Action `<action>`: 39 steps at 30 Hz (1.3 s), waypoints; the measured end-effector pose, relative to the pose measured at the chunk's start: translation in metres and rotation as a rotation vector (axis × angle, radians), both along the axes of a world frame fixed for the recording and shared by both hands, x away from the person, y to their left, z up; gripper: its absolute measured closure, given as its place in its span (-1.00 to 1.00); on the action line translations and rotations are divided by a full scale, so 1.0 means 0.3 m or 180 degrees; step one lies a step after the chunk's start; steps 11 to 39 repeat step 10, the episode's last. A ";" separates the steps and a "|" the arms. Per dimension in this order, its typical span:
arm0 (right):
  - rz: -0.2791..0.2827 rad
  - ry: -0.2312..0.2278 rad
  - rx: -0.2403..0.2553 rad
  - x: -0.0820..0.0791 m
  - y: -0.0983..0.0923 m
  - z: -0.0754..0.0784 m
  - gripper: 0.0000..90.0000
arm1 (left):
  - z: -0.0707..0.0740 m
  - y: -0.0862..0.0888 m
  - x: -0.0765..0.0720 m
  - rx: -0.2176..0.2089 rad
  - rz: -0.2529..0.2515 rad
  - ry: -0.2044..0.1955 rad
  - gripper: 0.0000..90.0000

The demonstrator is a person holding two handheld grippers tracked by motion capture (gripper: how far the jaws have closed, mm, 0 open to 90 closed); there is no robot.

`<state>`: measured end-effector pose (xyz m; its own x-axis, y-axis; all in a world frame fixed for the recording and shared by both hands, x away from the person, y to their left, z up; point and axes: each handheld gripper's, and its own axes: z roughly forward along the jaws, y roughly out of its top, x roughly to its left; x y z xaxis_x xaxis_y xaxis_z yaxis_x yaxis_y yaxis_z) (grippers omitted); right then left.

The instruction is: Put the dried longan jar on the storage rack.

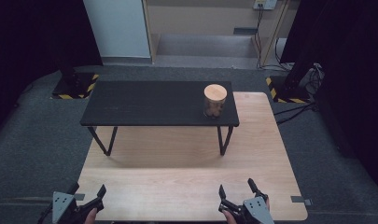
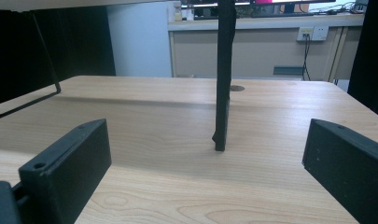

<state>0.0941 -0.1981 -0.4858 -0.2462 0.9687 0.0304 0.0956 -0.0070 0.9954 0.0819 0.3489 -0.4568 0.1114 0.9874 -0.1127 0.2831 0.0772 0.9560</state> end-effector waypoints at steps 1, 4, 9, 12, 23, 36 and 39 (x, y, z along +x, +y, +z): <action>-0.0002 0.0003 0.0006 0.000 0.000 0.000 -0.97 | 0.000 0.000 0.000 0.0003 -0.0003 0.0001 -0.95; 0.0003 0.0008 0.0023 0.002 -0.002 -0.003 -0.97 | 0.001 0.000 0.000 -0.0004 -0.0010 -0.0002 -0.95; 0.0029 -0.0025 0.0045 -0.009 -0.004 0.006 -0.98 | 0.004 -0.002 -0.014 0.0013 -0.0015 -0.0042 -0.96; 0.0035 -0.0036 0.0056 -0.012 -0.004 0.008 -0.98 | 0.003 -0.003 -0.016 0.0006 -0.0011 -0.0049 -0.96; 0.0035 -0.0036 0.0056 -0.012 -0.004 0.008 -0.98 | 0.003 -0.003 -0.016 0.0006 -0.0011 -0.0049 -0.96; 0.0035 -0.0036 0.0056 -0.012 -0.004 0.008 -0.98 | 0.003 -0.003 -0.016 0.0006 -0.0011 -0.0049 -0.96; 0.0035 -0.0036 0.0056 -0.012 -0.004 0.008 -0.98 | 0.003 -0.003 -0.016 0.0006 -0.0011 -0.0049 -0.96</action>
